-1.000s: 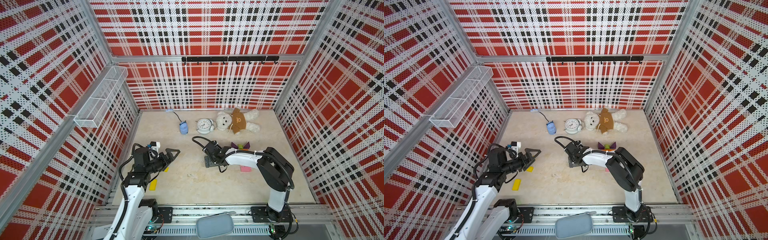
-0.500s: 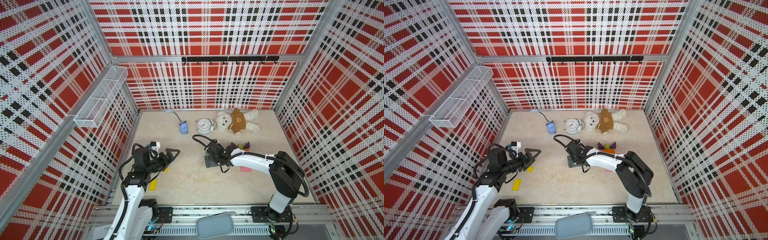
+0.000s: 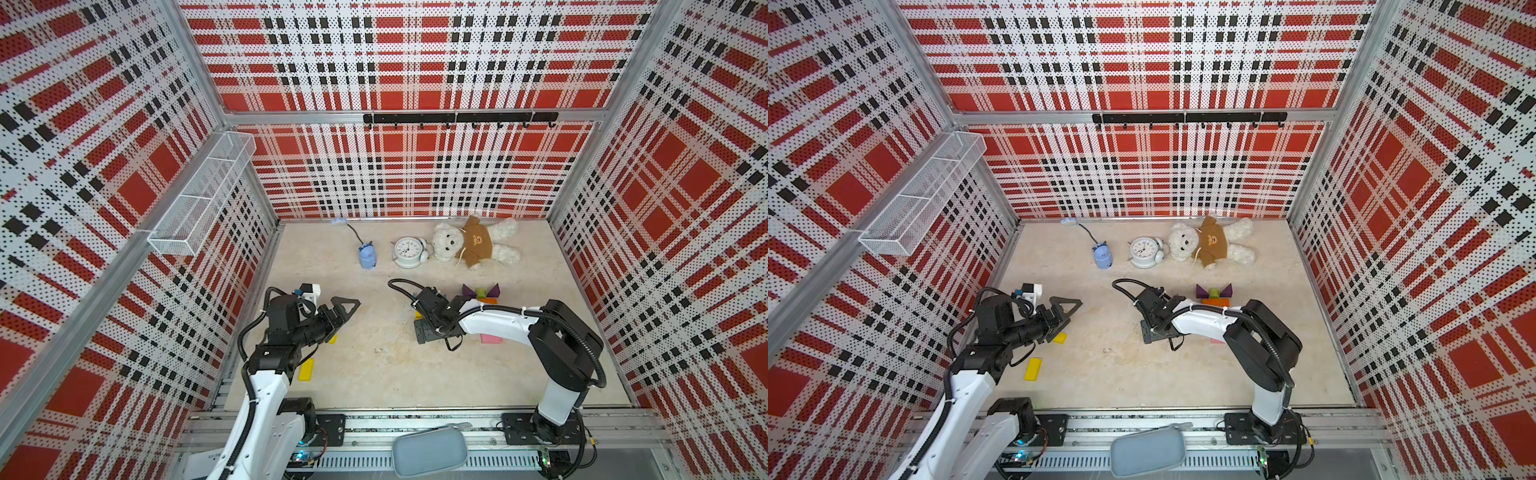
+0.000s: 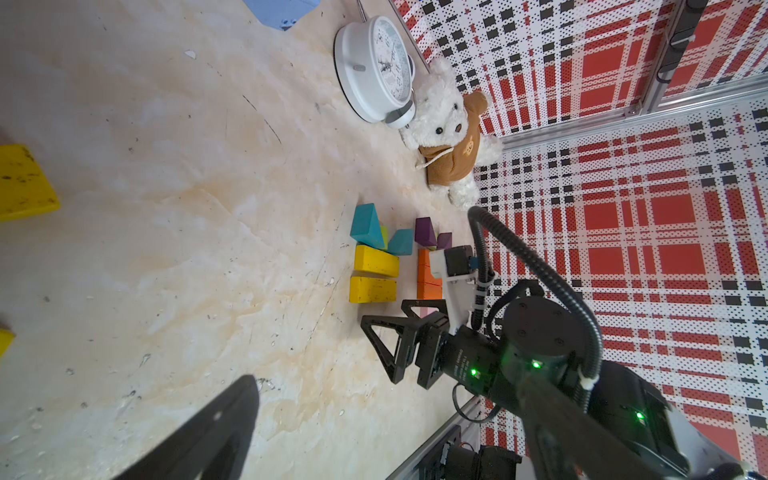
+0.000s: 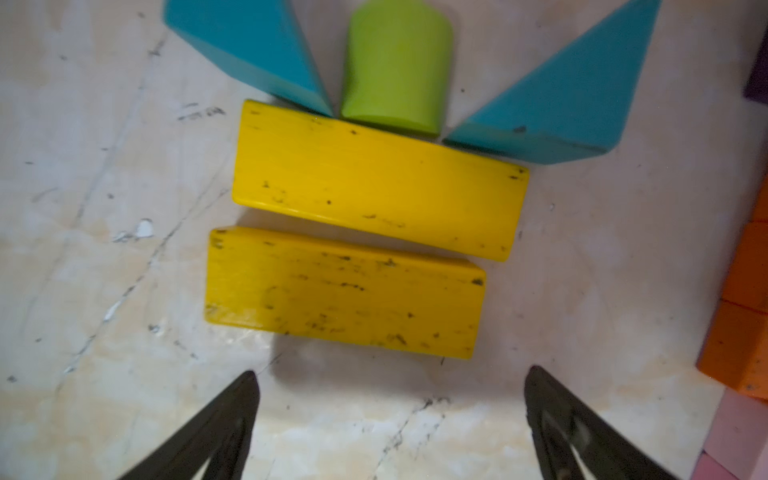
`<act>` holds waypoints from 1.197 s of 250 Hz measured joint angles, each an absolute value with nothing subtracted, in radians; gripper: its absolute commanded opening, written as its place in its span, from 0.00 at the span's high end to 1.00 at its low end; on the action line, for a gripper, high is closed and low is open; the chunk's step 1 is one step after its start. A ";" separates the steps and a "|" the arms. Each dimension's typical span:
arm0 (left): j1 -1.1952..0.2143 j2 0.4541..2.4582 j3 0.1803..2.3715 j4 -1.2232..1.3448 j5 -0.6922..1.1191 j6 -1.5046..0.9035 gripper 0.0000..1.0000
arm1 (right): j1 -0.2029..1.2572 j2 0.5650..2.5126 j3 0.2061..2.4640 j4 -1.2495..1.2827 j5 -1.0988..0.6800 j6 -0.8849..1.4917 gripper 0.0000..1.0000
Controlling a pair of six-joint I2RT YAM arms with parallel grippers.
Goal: Assemble a carrot with building blocks
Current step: Assemble the building block at the center of the board.
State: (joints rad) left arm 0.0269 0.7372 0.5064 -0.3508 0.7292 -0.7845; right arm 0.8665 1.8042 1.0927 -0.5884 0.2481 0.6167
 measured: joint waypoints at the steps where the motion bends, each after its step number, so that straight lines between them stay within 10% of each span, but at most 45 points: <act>1: 0.027 0.737 0.506 -0.351 0.729 -0.785 0.01 | 0.866 1.805 1.093 -0.588 0.248 0.617 0.00; 299: 0.022 0.738 0.505 -0.351 0.729 -0.785 0.00 | 0.831 1.805 1.091 -0.595 0.292 0.619 0.00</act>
State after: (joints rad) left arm 0.0216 0.7376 0.5053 -0.3508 0.7292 -0.7845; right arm 0.8310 1.8053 1.0908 -0.5949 0.2920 0.6189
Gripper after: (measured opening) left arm 0.993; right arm 0.996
